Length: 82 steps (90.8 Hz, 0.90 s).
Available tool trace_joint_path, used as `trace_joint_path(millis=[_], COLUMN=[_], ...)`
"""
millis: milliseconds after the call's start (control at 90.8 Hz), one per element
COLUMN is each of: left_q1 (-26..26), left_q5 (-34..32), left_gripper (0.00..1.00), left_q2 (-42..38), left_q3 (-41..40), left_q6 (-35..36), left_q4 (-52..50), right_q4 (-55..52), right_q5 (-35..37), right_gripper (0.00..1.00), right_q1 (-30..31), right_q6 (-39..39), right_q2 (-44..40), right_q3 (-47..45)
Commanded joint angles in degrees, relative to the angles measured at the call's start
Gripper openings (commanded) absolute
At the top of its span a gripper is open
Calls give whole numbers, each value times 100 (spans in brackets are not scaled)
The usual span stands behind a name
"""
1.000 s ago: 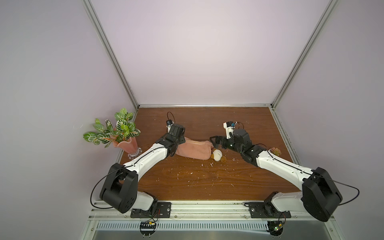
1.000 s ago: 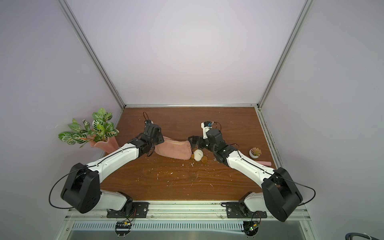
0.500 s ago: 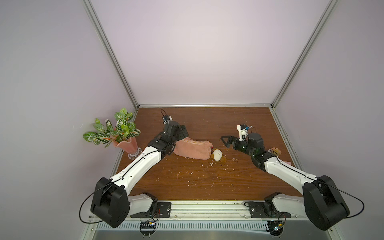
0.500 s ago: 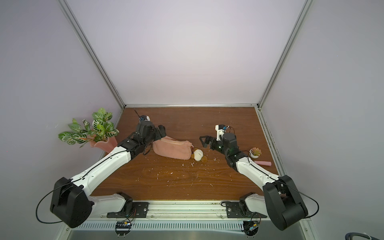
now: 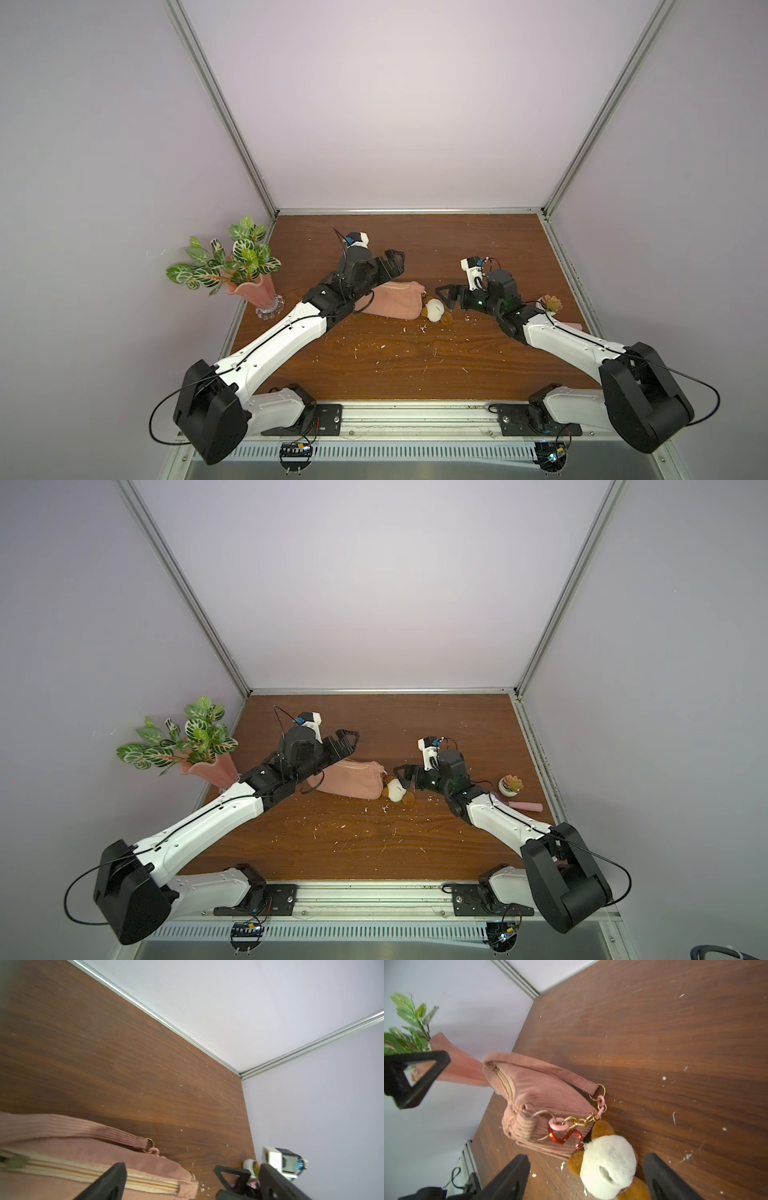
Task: Remove the decoration from the bag
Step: Adjust the bag at the center of the board.
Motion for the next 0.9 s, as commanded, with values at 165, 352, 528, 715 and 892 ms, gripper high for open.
trace_joint_path(millis=[165,352,528,715,892], left_q1=[-1033,-1665,-2019,-2021,-2028], left_q5=[-382,-994,-1374,-1263,-1228], left_gripper=[100,100,100,95,92], left_q2=[365,547,631,896,1264], left_q3=[-238,-509,-645,-765,-623], left_q6=[-1228,-1982,-2150,-2155,-2013], left_q4=[800,1033,1298,1902,2152], right_q4=[65,108,176,195,223], right_q5=[164,338,509,618,658], right_gripper=[78,71,70,77,80], right_q1=[271,276,276,273,270], right_q6=[-468,-606,-623,-615,-591], right_q2=[148,211,259,353,414], right_q3=[-50,-69,-95,-61,-58])
